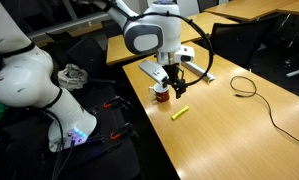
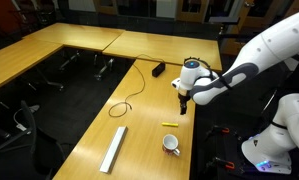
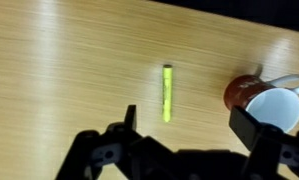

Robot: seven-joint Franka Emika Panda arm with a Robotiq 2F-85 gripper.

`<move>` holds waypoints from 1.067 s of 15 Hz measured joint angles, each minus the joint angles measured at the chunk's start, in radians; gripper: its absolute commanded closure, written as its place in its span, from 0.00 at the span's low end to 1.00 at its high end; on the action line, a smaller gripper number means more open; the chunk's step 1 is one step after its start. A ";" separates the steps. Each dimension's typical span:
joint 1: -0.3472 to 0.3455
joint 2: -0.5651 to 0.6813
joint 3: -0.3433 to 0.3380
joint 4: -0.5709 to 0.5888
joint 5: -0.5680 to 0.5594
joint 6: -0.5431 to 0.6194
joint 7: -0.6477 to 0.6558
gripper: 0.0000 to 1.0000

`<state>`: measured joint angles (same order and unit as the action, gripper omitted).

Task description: Put the marker in the mug

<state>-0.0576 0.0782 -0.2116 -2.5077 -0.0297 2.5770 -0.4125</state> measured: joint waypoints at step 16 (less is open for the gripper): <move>-0.110 0.365 0.154 0.194 0.039 0.135 0.007 0.00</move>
<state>-0.1675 0.4429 -0.0575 -2.3135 0.0093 2.7117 -0.4054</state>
